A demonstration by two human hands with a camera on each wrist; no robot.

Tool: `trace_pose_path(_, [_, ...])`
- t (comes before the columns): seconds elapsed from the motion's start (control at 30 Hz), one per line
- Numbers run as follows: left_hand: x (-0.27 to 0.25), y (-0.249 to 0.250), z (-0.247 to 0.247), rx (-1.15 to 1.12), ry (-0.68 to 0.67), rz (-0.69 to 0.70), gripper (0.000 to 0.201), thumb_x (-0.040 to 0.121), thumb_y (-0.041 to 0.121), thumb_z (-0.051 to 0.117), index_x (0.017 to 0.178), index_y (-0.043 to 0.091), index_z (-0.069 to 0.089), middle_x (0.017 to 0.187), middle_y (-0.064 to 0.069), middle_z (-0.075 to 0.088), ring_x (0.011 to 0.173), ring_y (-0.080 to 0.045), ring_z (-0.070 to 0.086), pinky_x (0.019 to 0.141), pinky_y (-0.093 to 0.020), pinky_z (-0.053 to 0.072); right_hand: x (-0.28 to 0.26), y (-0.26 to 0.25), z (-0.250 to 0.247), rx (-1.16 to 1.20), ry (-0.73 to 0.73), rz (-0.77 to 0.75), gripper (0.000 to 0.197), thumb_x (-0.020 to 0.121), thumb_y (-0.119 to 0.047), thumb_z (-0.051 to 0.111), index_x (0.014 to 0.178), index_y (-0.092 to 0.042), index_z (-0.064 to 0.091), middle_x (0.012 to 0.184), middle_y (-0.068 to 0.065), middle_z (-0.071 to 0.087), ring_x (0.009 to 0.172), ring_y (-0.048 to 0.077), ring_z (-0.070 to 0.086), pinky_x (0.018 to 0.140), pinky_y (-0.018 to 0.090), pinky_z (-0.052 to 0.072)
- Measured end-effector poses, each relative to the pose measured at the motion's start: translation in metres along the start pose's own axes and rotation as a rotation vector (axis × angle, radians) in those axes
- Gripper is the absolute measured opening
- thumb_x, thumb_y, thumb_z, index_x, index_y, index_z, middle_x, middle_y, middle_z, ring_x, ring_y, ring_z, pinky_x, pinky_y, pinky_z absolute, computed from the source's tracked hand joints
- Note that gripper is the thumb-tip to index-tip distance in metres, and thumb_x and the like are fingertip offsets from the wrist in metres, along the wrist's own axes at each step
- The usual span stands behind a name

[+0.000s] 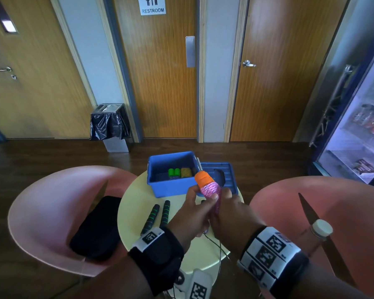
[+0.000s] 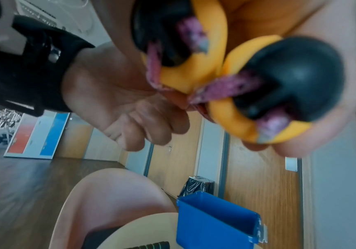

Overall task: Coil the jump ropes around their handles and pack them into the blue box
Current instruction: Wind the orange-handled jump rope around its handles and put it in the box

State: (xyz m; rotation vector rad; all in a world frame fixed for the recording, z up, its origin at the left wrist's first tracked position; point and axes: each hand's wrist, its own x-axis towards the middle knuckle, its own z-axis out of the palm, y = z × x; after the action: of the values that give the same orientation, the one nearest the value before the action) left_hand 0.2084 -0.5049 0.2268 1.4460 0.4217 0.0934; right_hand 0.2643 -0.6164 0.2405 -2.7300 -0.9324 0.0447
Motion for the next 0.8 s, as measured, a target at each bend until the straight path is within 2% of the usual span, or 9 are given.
trace_pose_path(0.1, [0.0, -0.003, -0.005, -0.058, -0.007, -0.049, 0.024, 0.097, 0.046, 0.054, 0.117, 0.033, 0.051, 0.071, -0.001, 0.053, 0.052, -0.013, 0.043, 0.049, -0.026, 0.022, 0.006, -0.005, 0.009, -0.188, -0.008, 0.019, 0.051, 0.09, -0.038, 0.057, 0.127, -0.007, 0.041, 0.107, 0.01, 0.055, 0.089, 0.027, 0.066, 0.067, 0.035, 0.053])
trace_pose_path(0.17, [0.002, -0.006, -0.009, -0.116, -0.024, -0.093, 0.027, 0.097, 0.048, 0.053, 0.12, 0.033, 0.052, 0.077, -0.001, 0.053, 0.053, -0.012, 0.042, 0.049, -0.026, 0.022, 0.008, -0.006, 0.014, -0.231, 0.029, 0.038, 0.053, 0.063, -0.03, 0.081, 0.104, -0.003, 0.059, 0.078, 0.012, 0.058, 0.058, 0.03, 0.064, 0.046, 0.032, 0.047])
trace_pose_path(0.23, [0.003, -0.009, -0.012, -0.19, -0.049, -0.155, 0.03, 0.096, 0.05, 0.052, 0.123, 0.035, 0.053, 0.077, 0.0, 0.051, 0.052, -0.011, 0.039, 0.049, -0.024, 0.021, 0.009, -0.005, 0.021, -0.199, 0.067, 0.024, 0.055, 0.042, -0.022, 0.089, 0.087, -0.002, 0.065, 0.061, 0.012, 0.055, 0.042, 0.03, 0.056, 0.037, 0.03, 0.043])
trace_pose_path(0.3, [0.002, -0.008, -0.013, -0.247, -0.063, -0.197, 0.03, 0.096, 0.052, 0.051, 0.122, 0.036, 0.054, 0.074, 0.002, 0.048, 0.052, -0.01, 0.037, 0.049, -0.024, 0.02, 0.009, -0.006, 0.024, -0.216, 0.054, 0.025, 0.05, 0.047, -0.021, 0.086, 0.088, -0.002, 0.064, 0.064, 0.012, 0.055, 0.044, 0.03, 0.057, 0.038, 0.03, 0.042])
trace_pose_path(0.37, [0.003, -0.006, -0.012, -0.196, -0.027, -0.167, 0.023, 0.099, 0.048, 0.049, 0.119, 0.036, 0.054, 0.069, 0.004, 0.046, 0.05, -0.009, 0.037, 0.048, -0.024, 0.02, 0.011, -0.009, 0.018, -0.219, -0.017, 0.004, 0.045, 0.072, -0.027, 0.075, 0.105, -0.002, 0.057, 0.082, 0.013, 0.057, 0.062, 0.03, 0.063, 0.047, 0.032, 0.043])
trace_pose_path(0.47, [0.011, -0.009, -0.021, 0.165, 0.14, 0.041, 0.014, 0.099, 0.035, 0.052, 0.111, 0.039, 0.057, 0.068, 0.009, 0.056, 0.051, -0.003, 0.048, 0.049, -0.02, 0.03, 0.025, -0.005, 0.018, 0.079, -0.083, 0.035, 0.033, 0.092, -0.034, 0.049, 0.116, -0.012, 0.041, 0.104, 0.007, 0.057, 0.089, 0.026, 0.066, 0.07, 0.035, 0.051])
trace_pose_path(0.57, [0.019, -0.013, -0.048, 0.376, 0.325, 0.275, 0.013, 0.092, 0.027, 0.065, 0.096, 0.039, 0.068, 0.094, 0.007, 0.064, 0.079, 0.0, 0.059, 0.066, -0.008, 0.038, 0.035, -0.013, 0.024, 0.43, -0.176, 0.035, 0.037, 0.074, -0.048, 0.039, 0.096, -0.019, 0.046, 0.083, 0.002, 0.059, 0.068, 0.018, 0.062, 0.061, 0.038, 0.051])
trace_pose_path(0.63, [0.025, -0.012, -0.066, 0.429, 0.401, 0.357, 0.011, 0.089, 0.023, 0.07, 0.098, 0.029, 0.074, 0.099, 0.009, 0.067, 0.085, -0.001, 0.062, 0.074, -0.008, 0.041, 0.045, -0.023, 0.033, 0.541, -0.248, 0.049, 0.041, 0.067, -0.048, 0.039, 0.09, -0.017, 0.049, 0.076, 0.007, 0.06, 0.06, 0.021, 0.061, 0.053, 0.036, 0.048])
trace_pose_path(0.8, [0.043, -0.004, -0.105, 0.237, 0.489, 0.328, 0.019, 0.081, 0.018, 0.078, 0.096, 0.029, 0.073, 0.089, 0.011, 0.074, 0.082, -0.004, 0.068, 0.08, -0.025, 0.054, 0.071, -0.062, 0.038, 0.745, -0.326, 0.096, 0.021, 0.087, -0.029, 0.049, 0.092, -0.008, 0.049, 0.063, 0.018, 0.061, 0.042, 0.024, 0.057, 0.047, 0.033, 0.049])
